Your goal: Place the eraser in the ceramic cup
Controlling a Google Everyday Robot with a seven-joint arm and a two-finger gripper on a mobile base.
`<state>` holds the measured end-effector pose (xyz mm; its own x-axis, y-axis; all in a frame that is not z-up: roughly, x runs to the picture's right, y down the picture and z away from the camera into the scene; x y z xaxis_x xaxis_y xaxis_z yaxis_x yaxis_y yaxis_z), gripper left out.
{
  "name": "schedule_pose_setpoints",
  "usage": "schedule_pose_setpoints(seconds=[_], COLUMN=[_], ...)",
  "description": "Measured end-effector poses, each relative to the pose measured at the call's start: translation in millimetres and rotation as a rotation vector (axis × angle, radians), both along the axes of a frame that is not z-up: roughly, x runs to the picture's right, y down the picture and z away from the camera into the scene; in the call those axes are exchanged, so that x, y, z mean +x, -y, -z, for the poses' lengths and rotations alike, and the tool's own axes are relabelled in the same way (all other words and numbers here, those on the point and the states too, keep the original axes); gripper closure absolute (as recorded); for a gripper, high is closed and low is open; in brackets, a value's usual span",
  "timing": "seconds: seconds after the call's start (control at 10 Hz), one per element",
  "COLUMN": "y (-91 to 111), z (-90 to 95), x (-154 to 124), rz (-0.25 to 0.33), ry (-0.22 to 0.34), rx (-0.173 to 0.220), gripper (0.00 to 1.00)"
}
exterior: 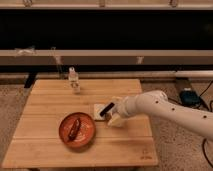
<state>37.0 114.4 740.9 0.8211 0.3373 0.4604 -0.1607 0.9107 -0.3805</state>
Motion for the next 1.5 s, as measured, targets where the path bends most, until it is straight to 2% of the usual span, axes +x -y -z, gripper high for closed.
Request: schedule_pose_setpoints(seconds=[0.3,0.4,0.8,1.0,1.1,1.2,1.5], y=[3.1,6.2,27.8,44.4,54.2,59.7,57.1], z=[4.3,5.5,0.6,-10.9,-21.0,-32.7,-63.6], x=[-4.0,-10.0,-59.5,-68.6,-74.9,-70.6,-60.1], rz=[0.017,0.045,0.237,0.332,0.391,0.426,0.495], ry=[-0.004,-0.010,-0.049,-0.087,-0.108,-0.131,-0.167], rx=[0.007,0.005,0.002,-0.007,-0.021,-0.038,-0.099], gripper=[0.20,0.20,0.20,0.20,0.20,0.20,0.20])
